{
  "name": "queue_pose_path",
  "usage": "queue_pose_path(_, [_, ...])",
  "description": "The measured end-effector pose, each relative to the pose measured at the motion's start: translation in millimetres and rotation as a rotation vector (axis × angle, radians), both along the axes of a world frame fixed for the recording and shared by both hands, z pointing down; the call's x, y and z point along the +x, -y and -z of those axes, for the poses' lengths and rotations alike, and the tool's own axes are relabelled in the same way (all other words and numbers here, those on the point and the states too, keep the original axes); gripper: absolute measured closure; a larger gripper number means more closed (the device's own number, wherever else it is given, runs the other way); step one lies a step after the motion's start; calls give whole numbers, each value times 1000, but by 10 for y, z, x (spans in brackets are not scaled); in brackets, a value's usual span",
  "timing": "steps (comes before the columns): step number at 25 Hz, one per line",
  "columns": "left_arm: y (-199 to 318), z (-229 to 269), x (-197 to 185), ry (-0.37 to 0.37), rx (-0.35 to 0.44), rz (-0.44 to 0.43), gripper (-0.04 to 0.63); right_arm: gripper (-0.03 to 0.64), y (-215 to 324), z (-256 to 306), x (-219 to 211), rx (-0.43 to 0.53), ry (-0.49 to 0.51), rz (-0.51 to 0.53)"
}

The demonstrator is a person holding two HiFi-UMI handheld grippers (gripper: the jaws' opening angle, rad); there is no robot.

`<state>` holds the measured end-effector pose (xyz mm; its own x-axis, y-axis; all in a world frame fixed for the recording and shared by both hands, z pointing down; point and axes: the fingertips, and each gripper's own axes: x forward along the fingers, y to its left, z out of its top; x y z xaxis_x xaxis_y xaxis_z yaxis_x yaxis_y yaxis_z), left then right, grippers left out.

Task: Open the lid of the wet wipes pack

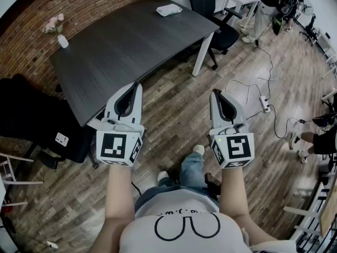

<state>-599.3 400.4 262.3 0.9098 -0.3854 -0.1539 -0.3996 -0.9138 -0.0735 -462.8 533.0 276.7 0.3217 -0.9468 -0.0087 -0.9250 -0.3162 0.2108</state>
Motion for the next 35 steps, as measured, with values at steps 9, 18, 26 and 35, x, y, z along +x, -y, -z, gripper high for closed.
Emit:
queue_pose_path(9, [-2, 92, 186, -17, 8, 25, 597, 618, -16, 81, 238, -1, -13, 11])
queue_pose_path(18, [270, 75, 1043, -28, -5, 77, 597, 618, 299, 27, 1104, -12, -20, 77])
queue_pose_path(26, [430, 127, 2147, -34, -21, 155, 597, 618, 531, 50, 2205, -35, -19, 162])
queue_pose_path(35, [627, 77, 3015, -6, -32, 193, 597, 618, 792, -17, 3153, -37, 18, 216])
